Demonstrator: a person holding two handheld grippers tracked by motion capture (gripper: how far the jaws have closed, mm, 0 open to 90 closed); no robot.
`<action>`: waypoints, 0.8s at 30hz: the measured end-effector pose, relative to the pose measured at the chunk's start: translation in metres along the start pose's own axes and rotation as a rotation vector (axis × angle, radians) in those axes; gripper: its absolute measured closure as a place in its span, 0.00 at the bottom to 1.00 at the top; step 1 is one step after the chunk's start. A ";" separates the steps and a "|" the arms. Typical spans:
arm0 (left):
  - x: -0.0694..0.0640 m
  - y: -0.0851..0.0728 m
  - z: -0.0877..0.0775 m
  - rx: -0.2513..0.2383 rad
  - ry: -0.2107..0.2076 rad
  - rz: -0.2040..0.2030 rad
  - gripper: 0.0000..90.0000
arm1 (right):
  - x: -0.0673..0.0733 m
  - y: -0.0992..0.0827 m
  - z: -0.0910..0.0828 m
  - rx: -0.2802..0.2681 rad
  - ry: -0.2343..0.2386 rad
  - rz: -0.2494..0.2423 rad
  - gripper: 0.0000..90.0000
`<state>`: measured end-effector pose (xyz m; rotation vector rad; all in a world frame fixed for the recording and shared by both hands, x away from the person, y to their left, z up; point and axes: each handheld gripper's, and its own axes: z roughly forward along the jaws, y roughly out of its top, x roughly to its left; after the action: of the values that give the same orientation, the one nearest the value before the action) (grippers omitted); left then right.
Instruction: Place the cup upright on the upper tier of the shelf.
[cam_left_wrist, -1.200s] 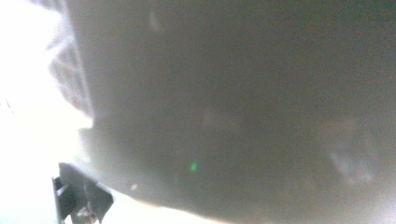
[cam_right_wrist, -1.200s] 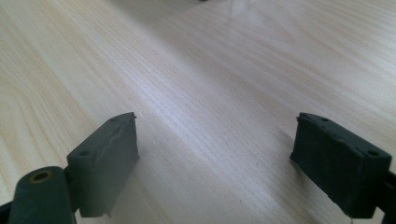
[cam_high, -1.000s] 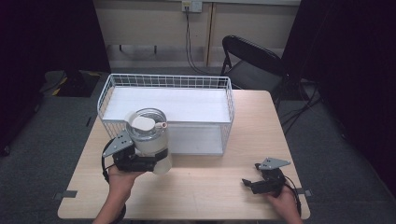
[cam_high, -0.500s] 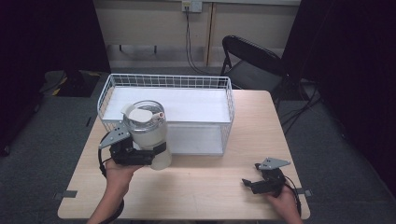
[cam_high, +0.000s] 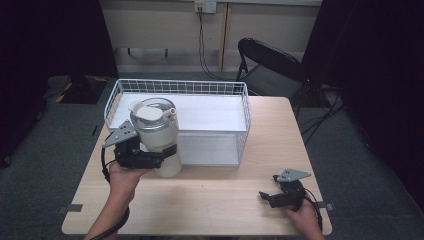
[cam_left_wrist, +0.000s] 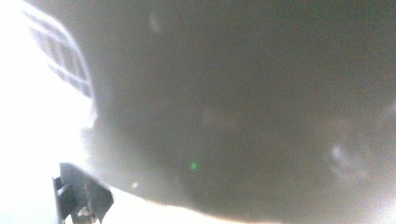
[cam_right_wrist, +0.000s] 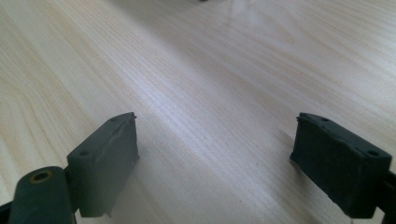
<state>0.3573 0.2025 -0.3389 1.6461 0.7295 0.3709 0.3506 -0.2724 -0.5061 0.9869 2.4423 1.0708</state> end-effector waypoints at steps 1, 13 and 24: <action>0.000 0.001 0.000 0.003 0.002 0.007 0.11 | 0.000 0.000 0.000 0.000 0.000 0.000 0.15; 0.000 0.021 0.002 0.008 -0.005 0.006 0.11 | 0.000 0.000 0.000 0.000 0.000 0.000 0.15; -0.002 0.038 0.006 0.030 -0.021 0.003 0.11 | 0.000 0.000 0.000 0.001 0.001 0.000 0.15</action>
<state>0.3688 0.1939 -0.3034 1.6767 0.7205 0.3458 0.3507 -0.2725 -0.5061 0.9869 2.4435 1.0708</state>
